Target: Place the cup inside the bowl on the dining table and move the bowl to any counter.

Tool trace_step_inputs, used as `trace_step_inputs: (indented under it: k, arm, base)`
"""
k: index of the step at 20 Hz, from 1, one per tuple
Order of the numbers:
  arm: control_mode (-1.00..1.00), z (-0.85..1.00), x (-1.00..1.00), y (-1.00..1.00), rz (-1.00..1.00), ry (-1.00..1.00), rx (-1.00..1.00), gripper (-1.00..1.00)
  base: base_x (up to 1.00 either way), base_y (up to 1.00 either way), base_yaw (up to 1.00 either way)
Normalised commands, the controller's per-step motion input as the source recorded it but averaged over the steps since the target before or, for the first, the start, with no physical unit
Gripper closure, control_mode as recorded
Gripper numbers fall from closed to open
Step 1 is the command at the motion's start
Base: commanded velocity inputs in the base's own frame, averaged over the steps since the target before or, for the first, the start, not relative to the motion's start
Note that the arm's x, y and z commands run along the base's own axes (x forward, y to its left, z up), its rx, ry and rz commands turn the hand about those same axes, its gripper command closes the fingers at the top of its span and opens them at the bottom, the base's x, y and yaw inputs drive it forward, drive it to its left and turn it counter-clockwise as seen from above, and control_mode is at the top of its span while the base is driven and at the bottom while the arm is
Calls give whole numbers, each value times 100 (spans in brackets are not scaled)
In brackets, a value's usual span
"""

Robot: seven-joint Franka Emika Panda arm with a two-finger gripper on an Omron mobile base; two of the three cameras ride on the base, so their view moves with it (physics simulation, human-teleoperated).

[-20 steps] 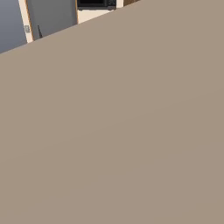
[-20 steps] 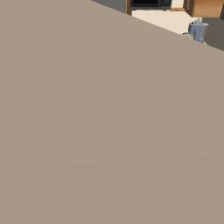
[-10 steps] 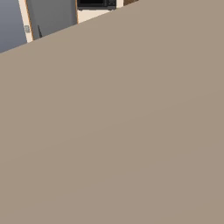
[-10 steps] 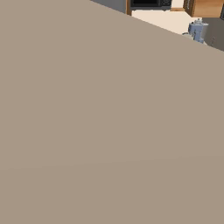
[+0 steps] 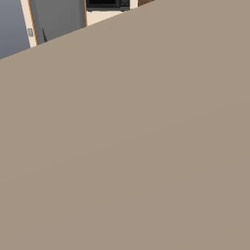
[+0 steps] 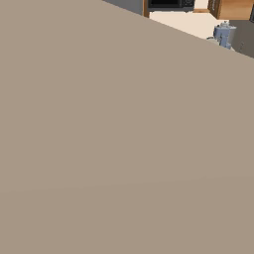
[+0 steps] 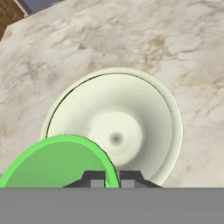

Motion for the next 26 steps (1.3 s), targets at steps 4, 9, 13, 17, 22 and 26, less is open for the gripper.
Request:
trace_step_inputs:
  k: [4,9,13,17,22,26]
  arm:
    - [-100,-28,3,2,0,0,0,100]
    - [-100,-22,0,5,0,0,0,100]
    - [-100,-9,0,9,0,0,0,100]
    - [-100,0,0,11,0,0,0,100]
    - [-100,0,17,7,0,0,0,100]
    - [-100,0,42,0,0,0,0,100]
  base:
    - [0,0,0]
    - [0,0,0]
    - [0,0,0]
    - [0,0,0]
    - [0,0,0]
    - [0,0,0]
